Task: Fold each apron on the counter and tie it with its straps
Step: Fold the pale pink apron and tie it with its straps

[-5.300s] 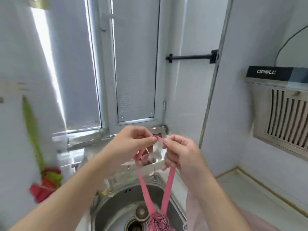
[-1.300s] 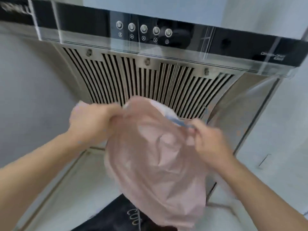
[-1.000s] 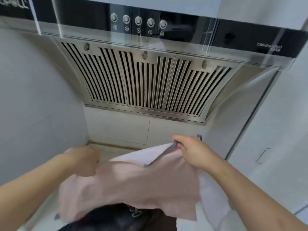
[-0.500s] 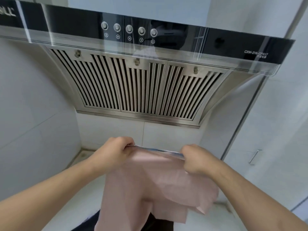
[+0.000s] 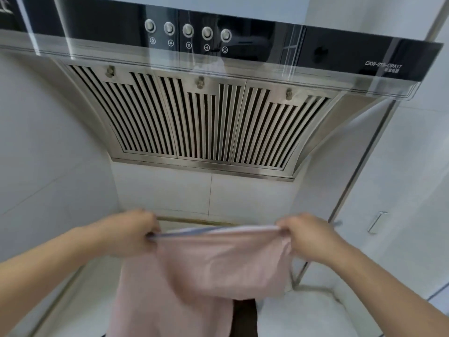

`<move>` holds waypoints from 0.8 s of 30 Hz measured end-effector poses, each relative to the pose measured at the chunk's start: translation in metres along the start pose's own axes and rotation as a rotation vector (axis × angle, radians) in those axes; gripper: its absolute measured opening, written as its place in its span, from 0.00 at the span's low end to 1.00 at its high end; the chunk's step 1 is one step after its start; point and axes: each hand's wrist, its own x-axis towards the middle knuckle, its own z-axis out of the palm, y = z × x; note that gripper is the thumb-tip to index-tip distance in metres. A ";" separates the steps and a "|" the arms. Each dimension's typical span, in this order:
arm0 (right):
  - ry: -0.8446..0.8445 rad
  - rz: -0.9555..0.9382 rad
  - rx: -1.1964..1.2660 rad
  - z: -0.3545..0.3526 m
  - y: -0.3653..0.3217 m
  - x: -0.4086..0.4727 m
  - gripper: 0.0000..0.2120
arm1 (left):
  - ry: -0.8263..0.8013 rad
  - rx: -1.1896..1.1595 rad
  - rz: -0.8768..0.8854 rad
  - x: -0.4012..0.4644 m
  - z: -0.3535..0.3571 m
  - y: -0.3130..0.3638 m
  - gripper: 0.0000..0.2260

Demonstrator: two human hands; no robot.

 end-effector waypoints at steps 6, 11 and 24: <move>0.394 0.107 0.280 -0.021 0.016 0.013 0.15 | 0.555 -0.389 -0.146 -0.008 -0.017 -0.022 0.06; 0.416 0.080 0.370 -0.031 0.011 0.010 0.13 | 0.613 -0.537 -0.131 -0.017 -0.029 -0.022 0.06; 0.418 0.040 0.289 -0.047 0.010 0.001 0.17 | 0.569 -0.481 -0.140 -0.018 -0.027 -0.033 0.10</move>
